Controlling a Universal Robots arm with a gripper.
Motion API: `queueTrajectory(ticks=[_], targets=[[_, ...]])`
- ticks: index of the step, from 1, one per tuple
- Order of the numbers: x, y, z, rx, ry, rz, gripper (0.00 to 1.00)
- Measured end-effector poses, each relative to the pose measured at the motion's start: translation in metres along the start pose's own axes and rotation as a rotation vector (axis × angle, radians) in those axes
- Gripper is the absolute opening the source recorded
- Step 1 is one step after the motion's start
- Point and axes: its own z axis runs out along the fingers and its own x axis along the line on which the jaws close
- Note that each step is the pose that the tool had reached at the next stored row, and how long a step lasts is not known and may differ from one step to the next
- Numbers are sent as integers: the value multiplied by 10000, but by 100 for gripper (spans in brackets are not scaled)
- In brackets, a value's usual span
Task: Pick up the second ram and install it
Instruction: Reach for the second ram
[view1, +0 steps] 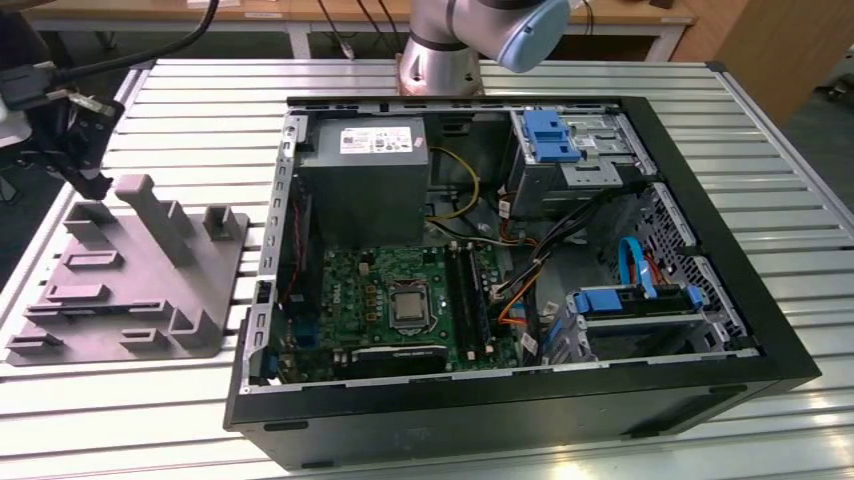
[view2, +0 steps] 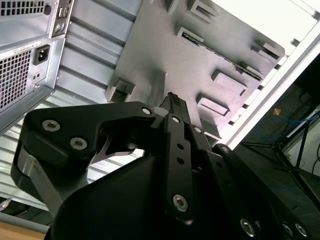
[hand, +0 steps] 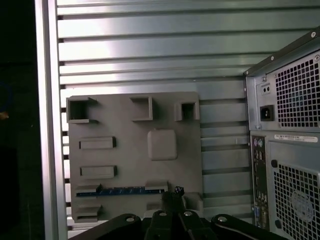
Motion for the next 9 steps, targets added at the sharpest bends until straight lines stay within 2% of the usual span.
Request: queueTrajectory(ticks=[9], targets=[[133,-182,76,-1,-1,1,11]])
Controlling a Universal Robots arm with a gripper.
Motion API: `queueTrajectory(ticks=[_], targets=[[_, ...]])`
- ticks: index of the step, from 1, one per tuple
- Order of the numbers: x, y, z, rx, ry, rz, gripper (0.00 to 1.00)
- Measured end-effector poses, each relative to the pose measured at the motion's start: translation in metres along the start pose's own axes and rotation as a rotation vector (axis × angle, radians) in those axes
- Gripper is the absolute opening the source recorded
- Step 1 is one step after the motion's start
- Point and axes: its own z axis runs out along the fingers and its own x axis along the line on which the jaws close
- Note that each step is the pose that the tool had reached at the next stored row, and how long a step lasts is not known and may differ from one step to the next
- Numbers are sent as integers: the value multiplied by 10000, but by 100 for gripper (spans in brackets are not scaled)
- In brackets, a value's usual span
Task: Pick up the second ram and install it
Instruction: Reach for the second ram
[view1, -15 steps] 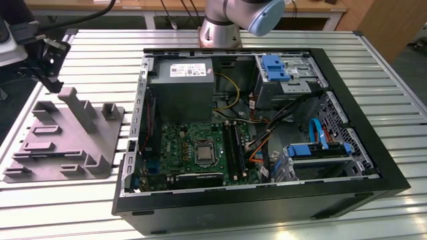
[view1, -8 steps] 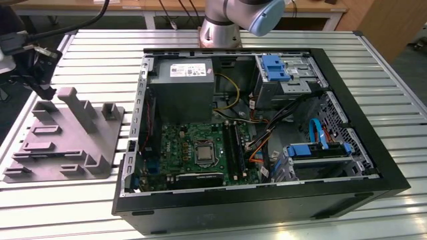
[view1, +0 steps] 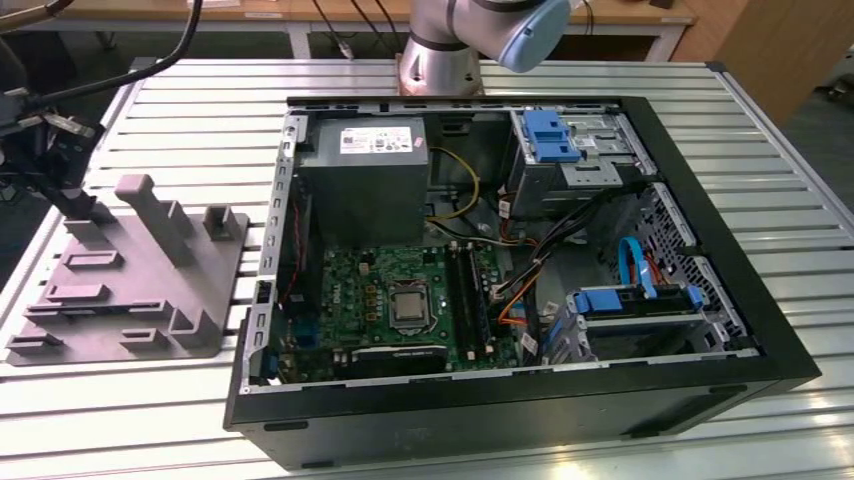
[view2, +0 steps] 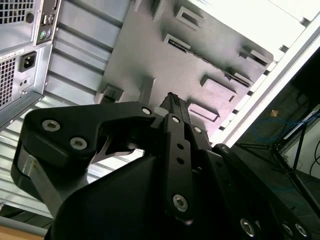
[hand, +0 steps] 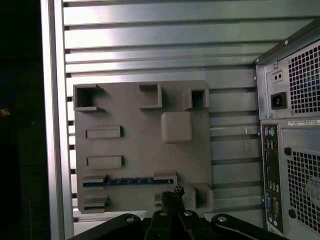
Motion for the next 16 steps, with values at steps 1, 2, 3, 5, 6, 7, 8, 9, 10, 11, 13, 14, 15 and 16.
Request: queueTrajectory(ticks=[1,2,3,5,6,7,8,9,10,11,13,14,15,16], targets=[[12,-18,10,1,1,0,11],[24,-35,22,1,1,-1,11],[36,-51,34,1,1,-1,11],[57,-83,60,1,1,-1,11],[66,-99,74,1,0,0,11],[74,-114,87,1,1,0,11],[81,-129,104,2,1,0,11],[86,-142,122,1,1,-1,11],[89,-154,140,0,1,0,11],[90,-165,158,0,1,0,11],[92,-178,192,2,7,0,11],[93,-182,212,1,10,1,11],[94,-185,230,2,14,1,11],[94,-189,248,2,18,0,11]])
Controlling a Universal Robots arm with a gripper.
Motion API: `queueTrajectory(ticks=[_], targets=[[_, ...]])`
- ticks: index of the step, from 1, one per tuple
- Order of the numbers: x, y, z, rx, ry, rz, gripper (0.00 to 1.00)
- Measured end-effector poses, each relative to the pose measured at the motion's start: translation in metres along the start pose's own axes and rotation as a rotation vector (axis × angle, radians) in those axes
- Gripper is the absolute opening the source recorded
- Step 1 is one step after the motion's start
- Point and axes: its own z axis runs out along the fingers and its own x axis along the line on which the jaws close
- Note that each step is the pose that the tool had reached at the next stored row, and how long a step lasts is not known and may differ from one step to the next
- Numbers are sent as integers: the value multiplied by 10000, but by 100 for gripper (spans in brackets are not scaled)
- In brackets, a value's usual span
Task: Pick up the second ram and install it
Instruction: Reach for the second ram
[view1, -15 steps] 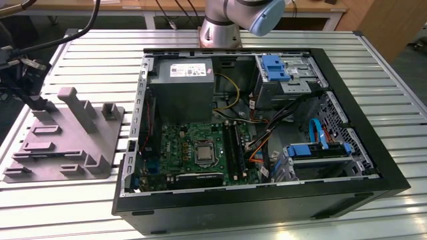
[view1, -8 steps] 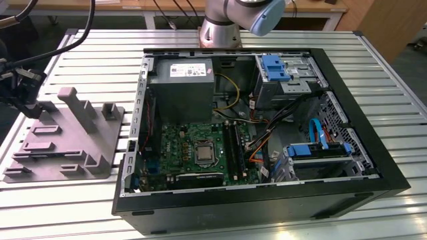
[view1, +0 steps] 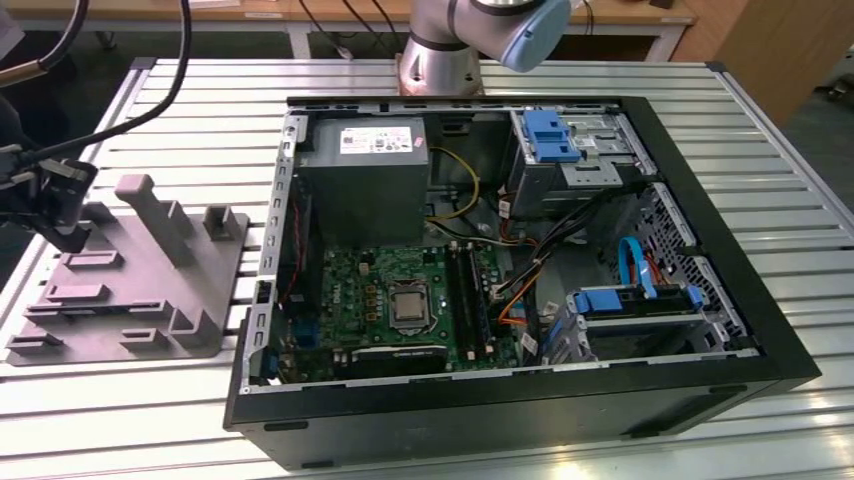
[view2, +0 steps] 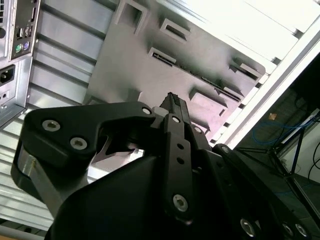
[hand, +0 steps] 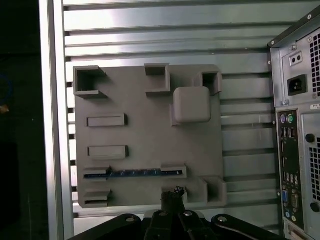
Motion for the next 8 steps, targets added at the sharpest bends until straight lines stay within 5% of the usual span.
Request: queueTrajectory(ticks=[8], targets=[[7,-7,66,2,10,0,11]])
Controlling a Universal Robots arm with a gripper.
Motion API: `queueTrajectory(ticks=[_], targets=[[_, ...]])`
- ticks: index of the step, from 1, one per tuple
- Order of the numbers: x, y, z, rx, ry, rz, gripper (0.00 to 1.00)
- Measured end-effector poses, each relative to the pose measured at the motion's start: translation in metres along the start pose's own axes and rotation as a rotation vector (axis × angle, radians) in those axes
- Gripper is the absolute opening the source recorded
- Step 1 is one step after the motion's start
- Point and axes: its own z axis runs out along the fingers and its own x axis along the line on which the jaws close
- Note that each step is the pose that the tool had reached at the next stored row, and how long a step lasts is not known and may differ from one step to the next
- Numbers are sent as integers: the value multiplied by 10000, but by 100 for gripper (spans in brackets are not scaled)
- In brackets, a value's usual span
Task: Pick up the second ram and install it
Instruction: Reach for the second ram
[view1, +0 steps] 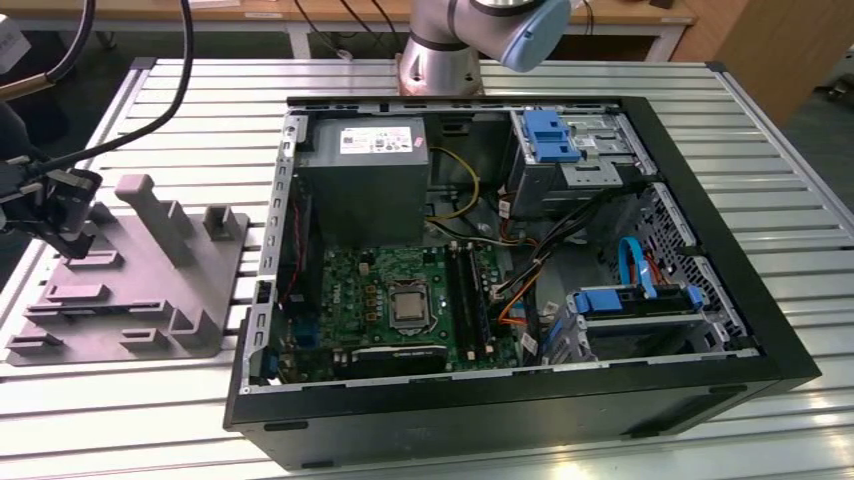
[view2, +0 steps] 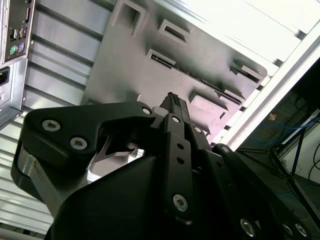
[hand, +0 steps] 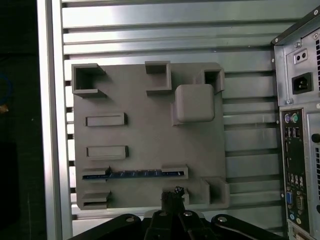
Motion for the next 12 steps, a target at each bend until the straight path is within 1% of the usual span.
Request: queueTrajectory(ticks=[2,4,7,12], targets=[[8,0,8,-4,-4,1,11],[27,-3,33,-2,-4,1,11],[57,-7,77,-2,-4,0,11],[78,-16,166,-1,-3,0,11]])
